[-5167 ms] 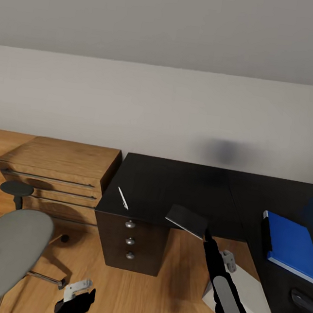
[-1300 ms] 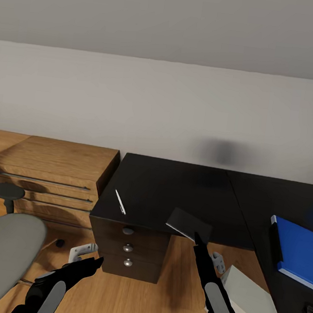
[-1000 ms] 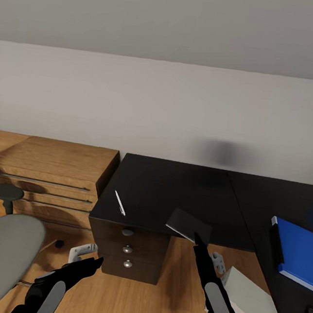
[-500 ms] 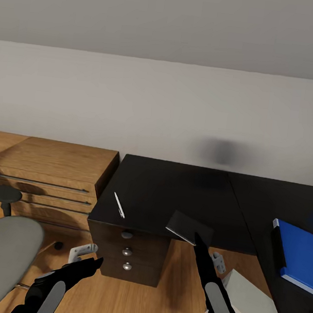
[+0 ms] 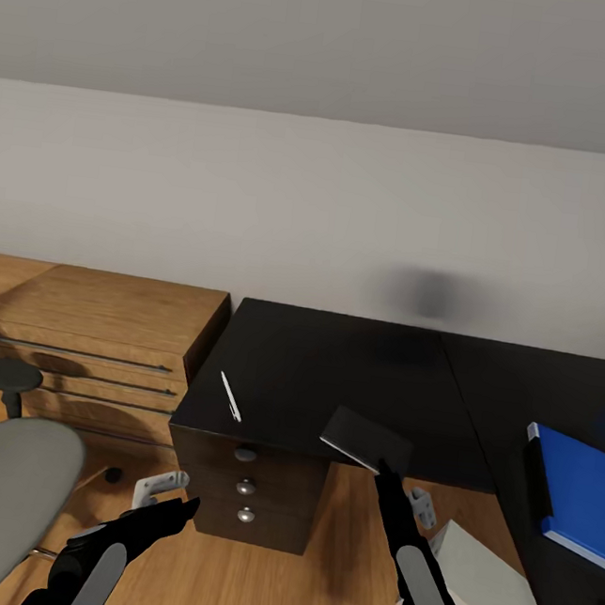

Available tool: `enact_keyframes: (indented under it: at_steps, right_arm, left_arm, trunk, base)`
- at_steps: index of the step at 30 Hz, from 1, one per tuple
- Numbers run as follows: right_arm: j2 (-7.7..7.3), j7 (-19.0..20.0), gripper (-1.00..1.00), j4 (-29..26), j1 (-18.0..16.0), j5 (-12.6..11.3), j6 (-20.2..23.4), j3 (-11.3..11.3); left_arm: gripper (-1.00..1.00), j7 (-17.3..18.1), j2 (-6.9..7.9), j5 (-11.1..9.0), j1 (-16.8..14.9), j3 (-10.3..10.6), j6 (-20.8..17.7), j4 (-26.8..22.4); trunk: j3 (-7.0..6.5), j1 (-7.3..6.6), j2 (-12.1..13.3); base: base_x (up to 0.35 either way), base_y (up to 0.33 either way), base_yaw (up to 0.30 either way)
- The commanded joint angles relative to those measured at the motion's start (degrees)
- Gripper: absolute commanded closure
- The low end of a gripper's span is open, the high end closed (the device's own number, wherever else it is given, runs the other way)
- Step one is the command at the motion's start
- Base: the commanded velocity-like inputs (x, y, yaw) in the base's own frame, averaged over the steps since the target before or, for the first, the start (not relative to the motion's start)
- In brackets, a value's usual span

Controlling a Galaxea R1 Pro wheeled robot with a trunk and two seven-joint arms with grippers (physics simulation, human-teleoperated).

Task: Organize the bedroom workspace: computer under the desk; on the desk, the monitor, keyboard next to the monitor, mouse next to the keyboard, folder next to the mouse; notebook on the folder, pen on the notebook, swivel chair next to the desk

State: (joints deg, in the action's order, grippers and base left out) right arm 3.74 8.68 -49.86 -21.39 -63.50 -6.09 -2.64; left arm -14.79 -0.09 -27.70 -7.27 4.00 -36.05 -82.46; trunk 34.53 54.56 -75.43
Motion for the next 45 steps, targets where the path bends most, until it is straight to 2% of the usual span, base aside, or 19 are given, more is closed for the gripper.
enact_keyframes:
  at_steps: [1, 30, 43, 45]
  right_arm:
    - [0.04, 0.55, 1.0, 0.03, -0.06, -0.66, -0.2, -0.15]
    - [0.04, 1.56, 1.0, -4.46, 0.01, -0.75, -0.43, -0.59]
    - [-0.15, 1.52, 1.0, -5.02, 0.03, -0.66, -0.5, -0.83]
    - [-0.23, 1.52, 1.0, -6.09, 0.02, -0.66, -0.5, -1.03]
  left_arm:
    - [-1.0, -0.53, -0.01, -0.6, -0.03, 0.04, -0.16, -0.06]
    - [-1.0, -0.59, -0.08, -0.43, -0.03, 0.13, 0.0, 0.08]
    - [-1.0, -0.61, -0.08, -0.43, -0.03, 0.13, 0.02, 0.18]
    - [-1.0, -0.62, -0.08, -0.49, -0.03, 0.14, 0.02, 0.26]
  trunk:
    - [-0.14, -0.22, 0.37]
    - [-5.34, -6.59, 12.0]
    - [-7.68, -9.44, 17.22]
    - [-7.68, -9.44, 17.22]
  base:
    - [0.0, 0.0, 0.0]
    - [0.0, 0.0, -0.005]
    - [0.0, 0.0, -0.225]
    - [0.0, 0.0, -0.254]
